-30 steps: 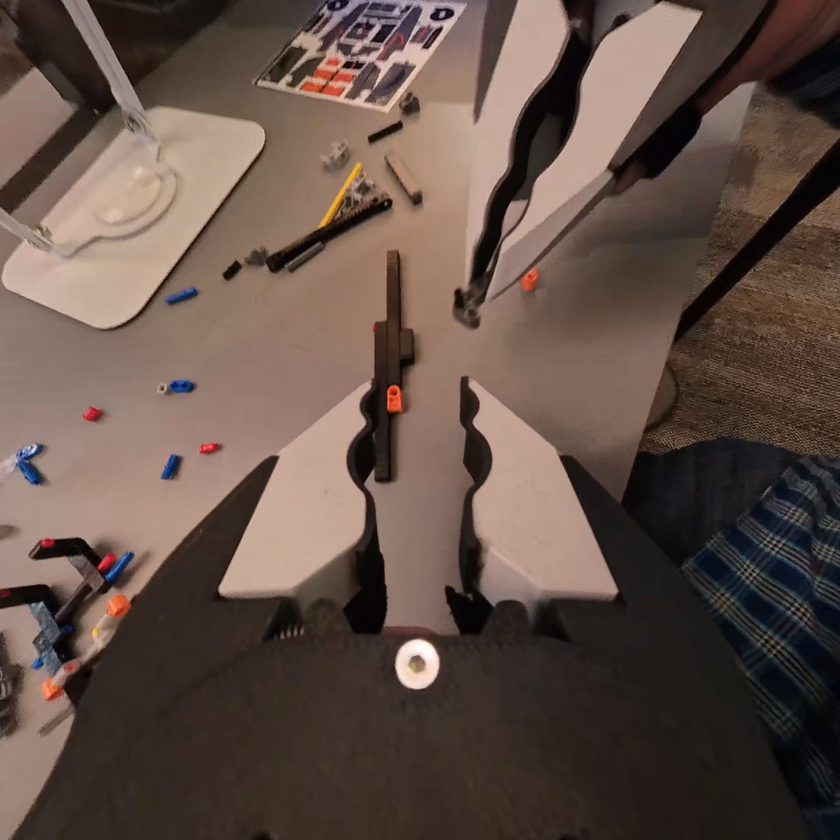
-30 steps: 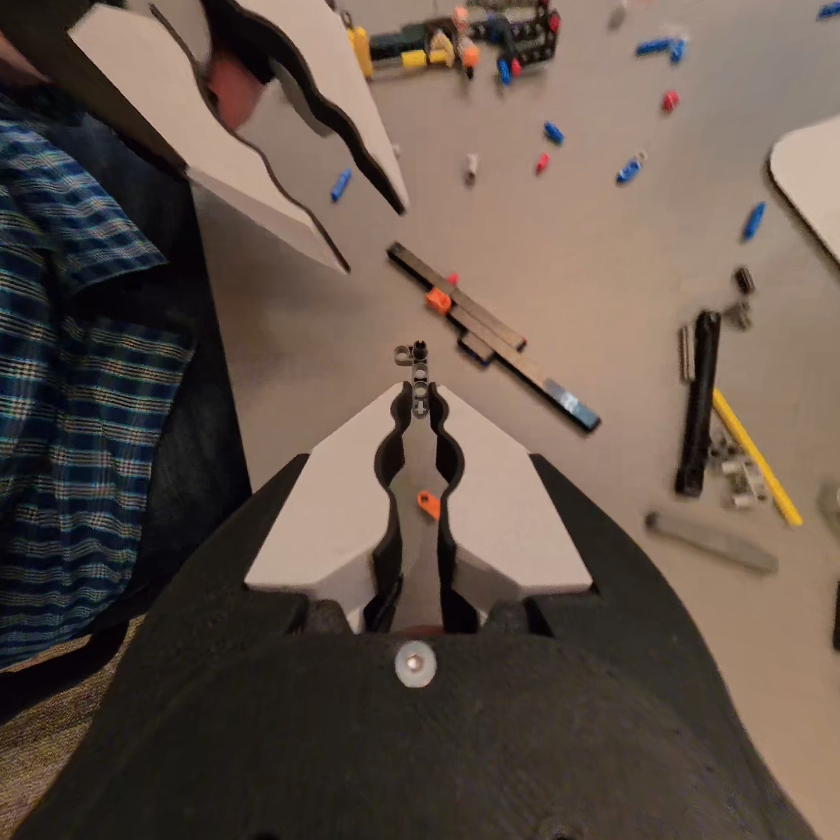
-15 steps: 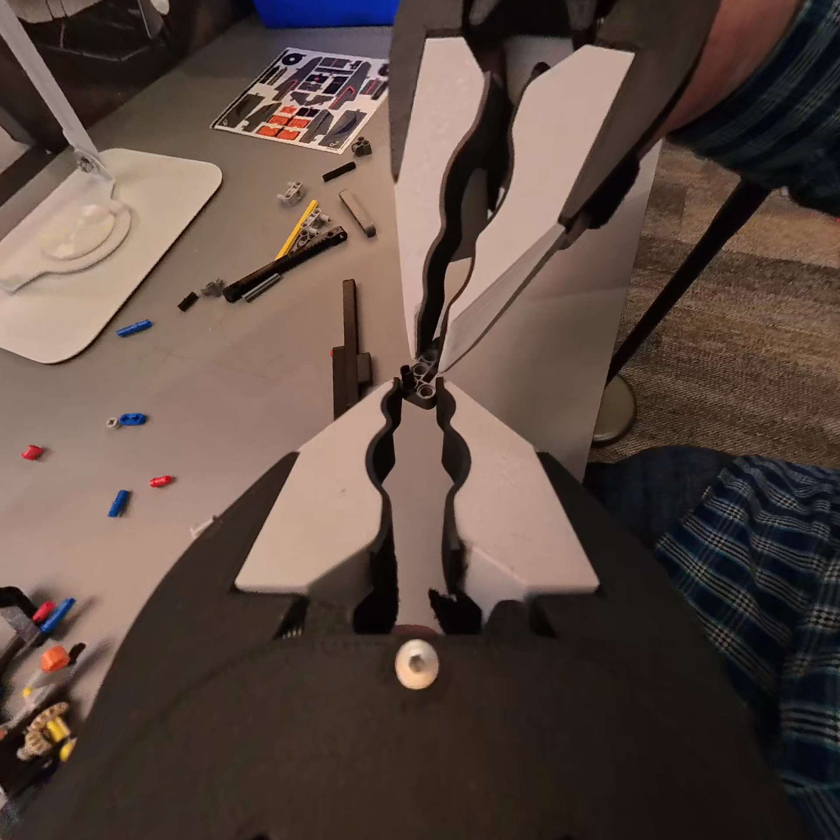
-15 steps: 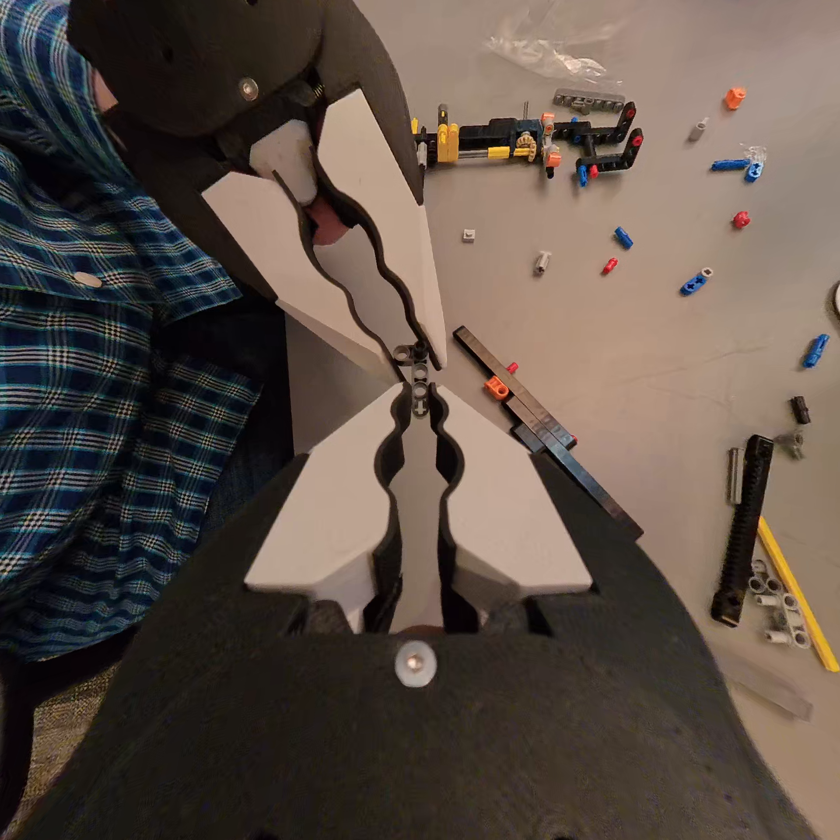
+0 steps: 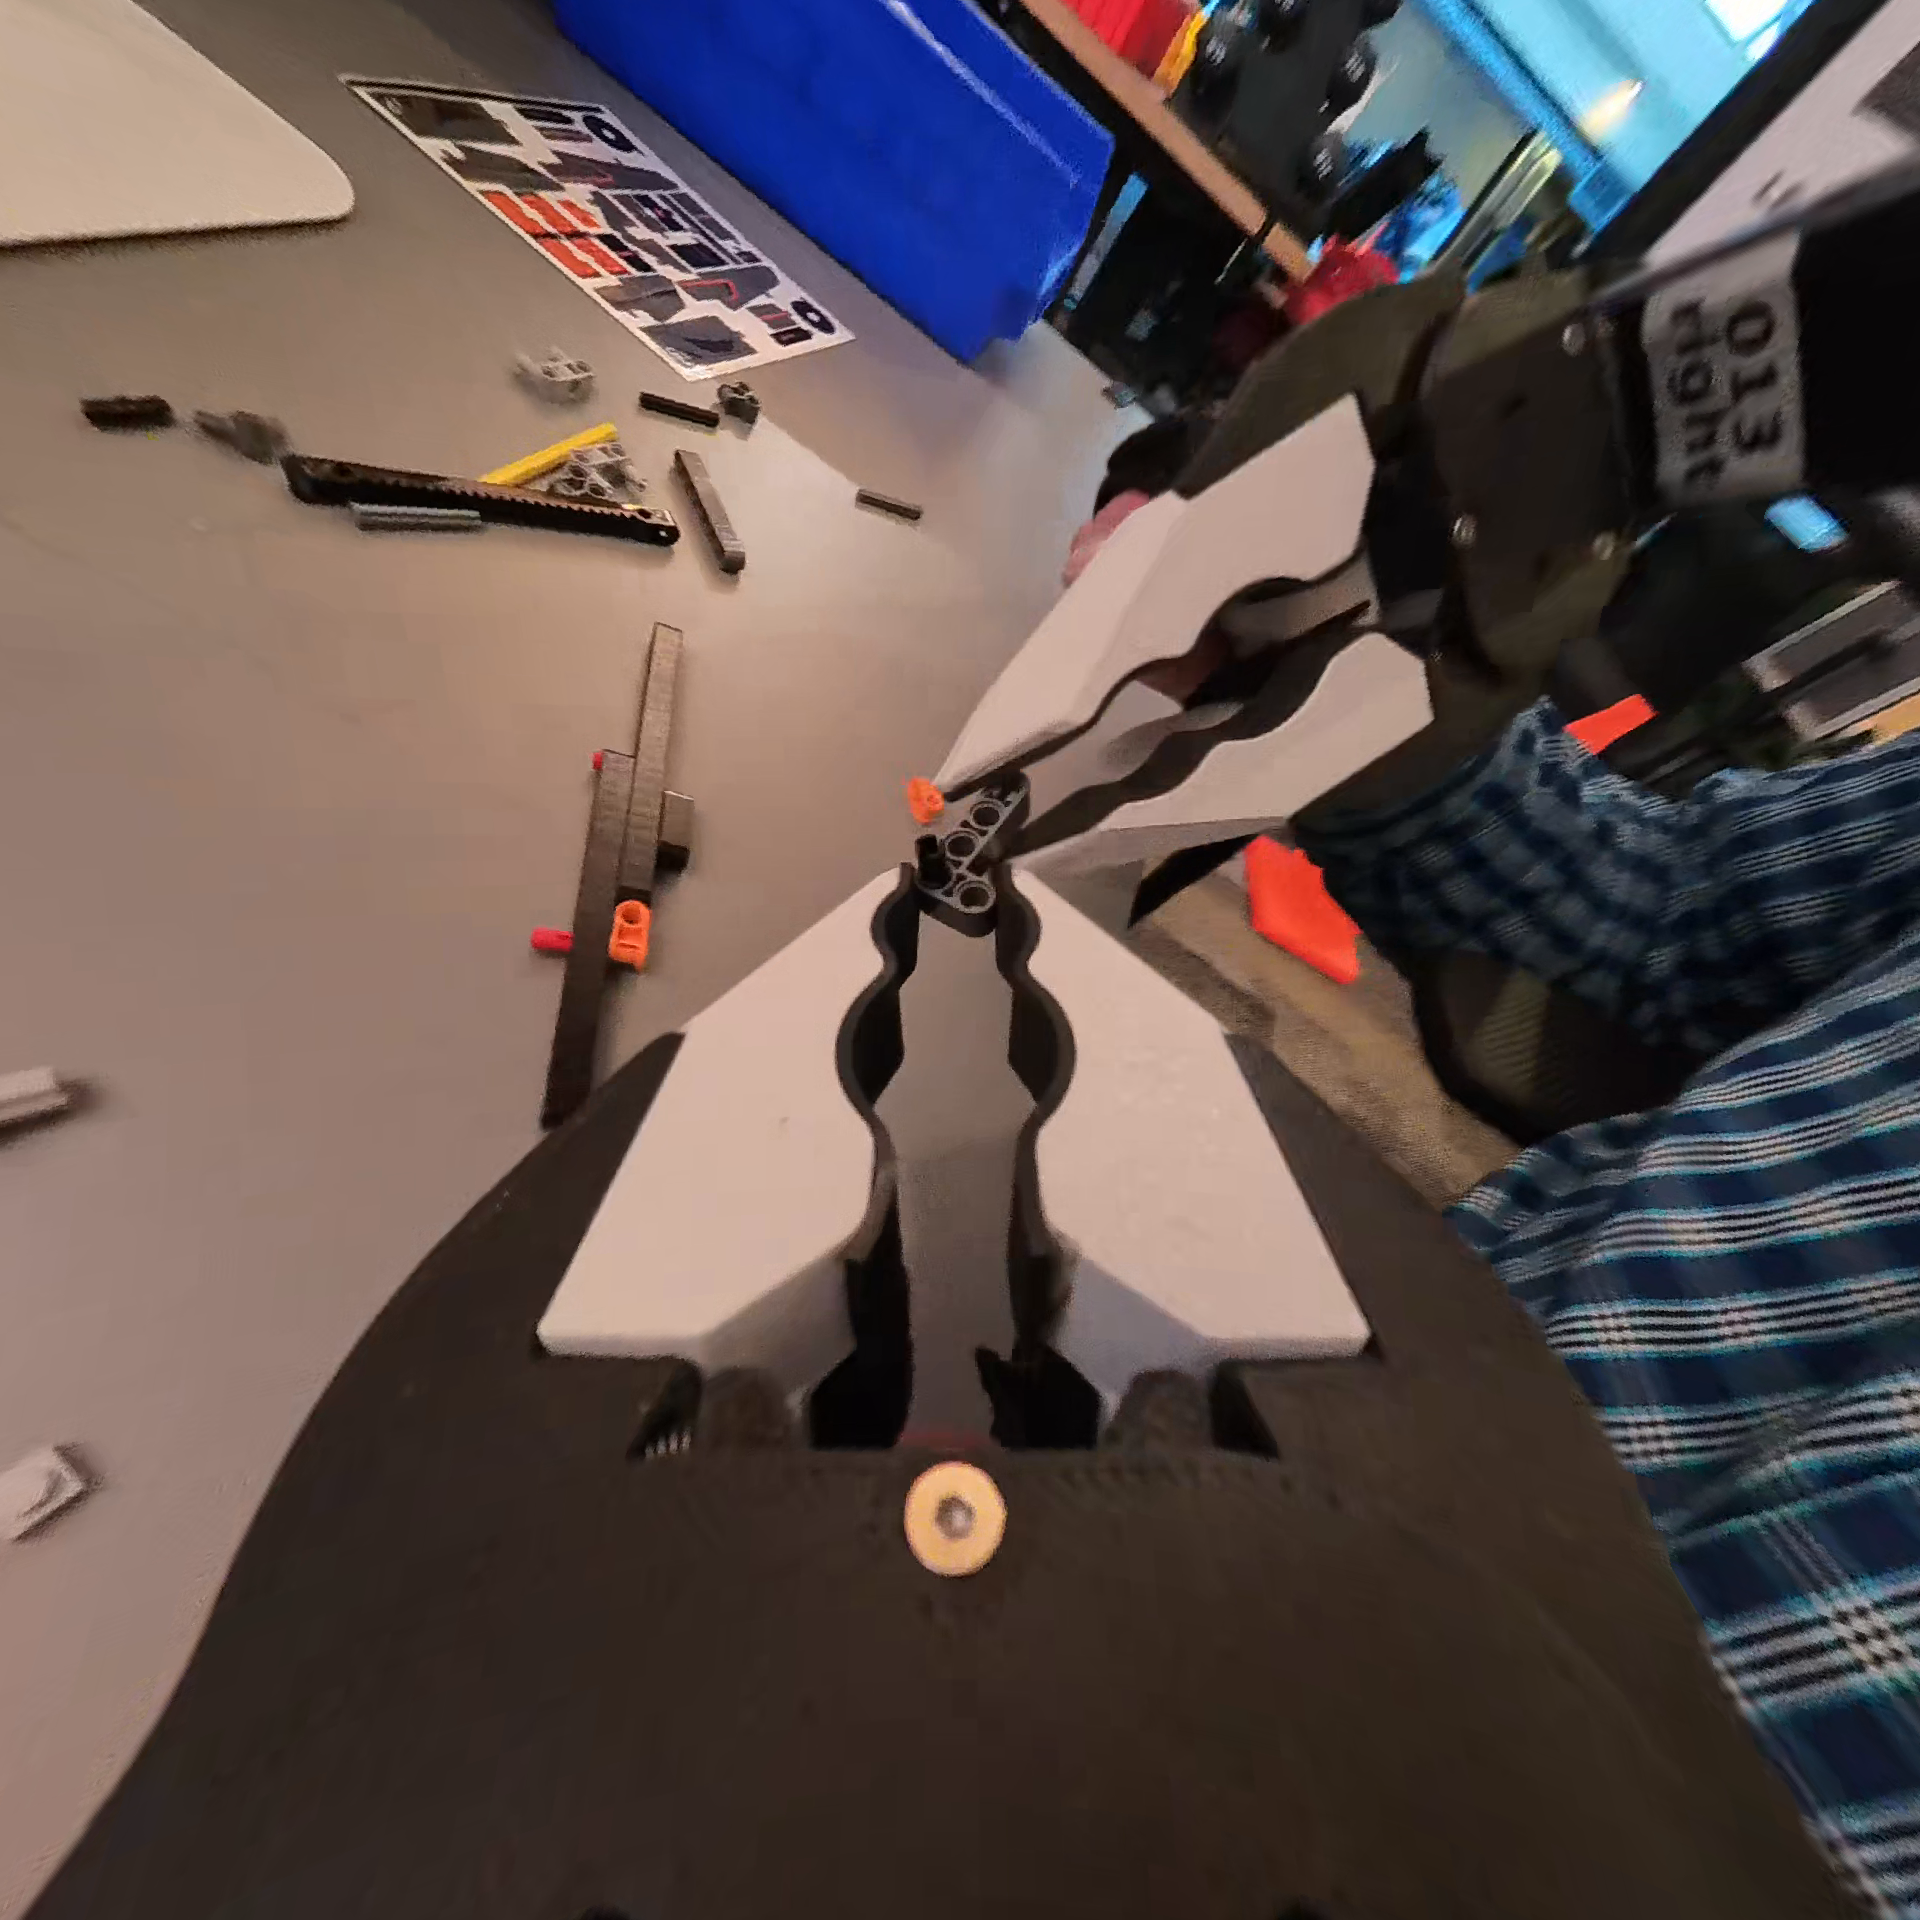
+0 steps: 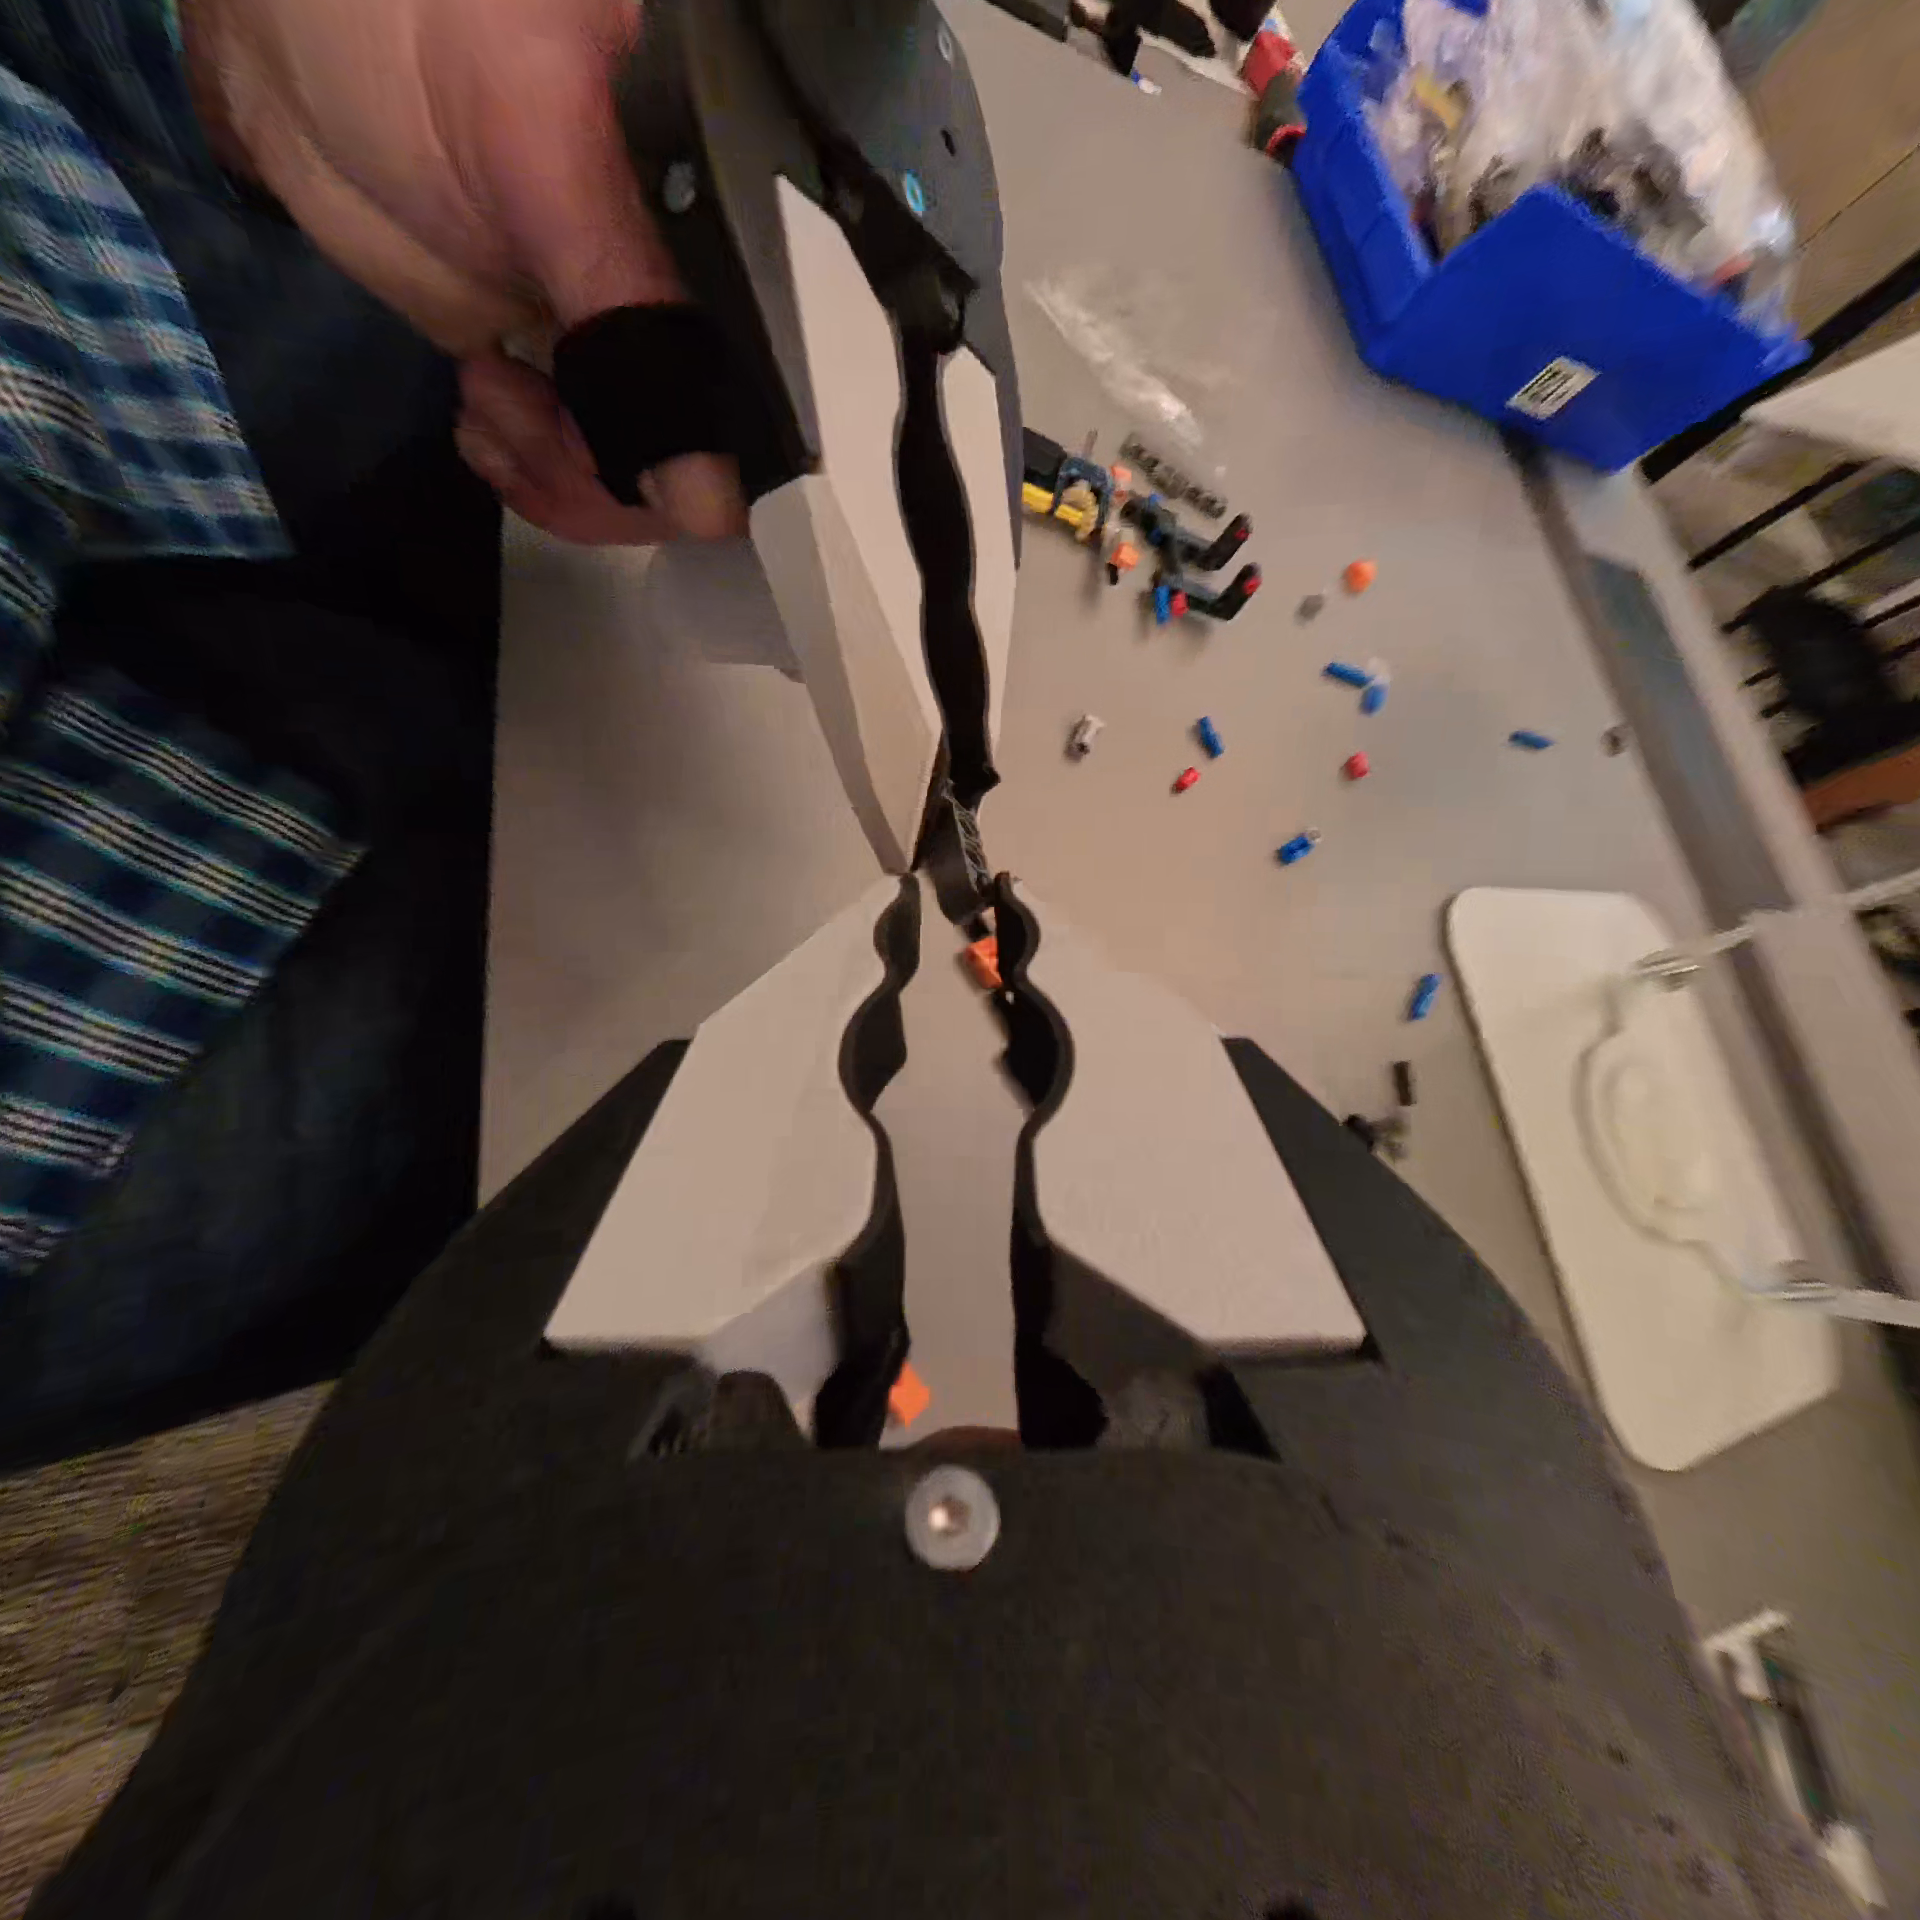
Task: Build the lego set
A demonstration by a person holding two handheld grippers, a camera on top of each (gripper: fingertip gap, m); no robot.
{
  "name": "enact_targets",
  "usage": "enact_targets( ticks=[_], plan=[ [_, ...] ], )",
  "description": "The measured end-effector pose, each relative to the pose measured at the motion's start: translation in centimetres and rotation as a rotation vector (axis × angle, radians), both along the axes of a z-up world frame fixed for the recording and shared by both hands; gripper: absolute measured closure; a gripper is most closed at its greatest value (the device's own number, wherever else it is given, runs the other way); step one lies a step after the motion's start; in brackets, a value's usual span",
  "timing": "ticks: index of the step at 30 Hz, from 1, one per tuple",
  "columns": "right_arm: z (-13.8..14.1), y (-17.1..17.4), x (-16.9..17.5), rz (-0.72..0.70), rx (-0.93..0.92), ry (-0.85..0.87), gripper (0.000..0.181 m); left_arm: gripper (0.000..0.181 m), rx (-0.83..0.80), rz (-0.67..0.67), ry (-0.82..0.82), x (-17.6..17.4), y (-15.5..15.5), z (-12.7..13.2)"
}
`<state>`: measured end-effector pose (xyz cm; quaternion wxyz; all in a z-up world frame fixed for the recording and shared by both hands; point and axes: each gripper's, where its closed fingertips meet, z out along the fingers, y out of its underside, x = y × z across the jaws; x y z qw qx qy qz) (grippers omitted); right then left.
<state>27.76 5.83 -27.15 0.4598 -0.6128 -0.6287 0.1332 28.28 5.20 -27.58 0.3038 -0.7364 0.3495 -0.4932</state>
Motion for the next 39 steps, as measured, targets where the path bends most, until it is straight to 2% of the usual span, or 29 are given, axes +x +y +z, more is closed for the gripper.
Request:
enact_targets(
  ticks=[10, 14, 23, 39],
  plan=[
    [0.7, -0.8, -0.2, 0.09, 0.232, -0.116, 0.174, 0.169, -0.172, -0.073, -0.096, 0.1, -1.2, 0.3],
    [0.6, -1.2, 0.0, 0.111, 0.21, -0.144, 0.175, 0.169, -0.175, -0.094, -0.11, 0.2, -1.4, 0.6],
    [0.5, -0.7, 0.2, 0.076, 0.148, -0.122, 0.176, 0.154, -0.069, -0.046, -0.08, -0.4, -0.7, 0.8],
    [0.6, -0.3, 0.5, 0.064, 0.111, -0.111, 0.176, 0.154, 0.073, -0.027, 0.027, -0.8, -0.4, 0.1]
  ],
)
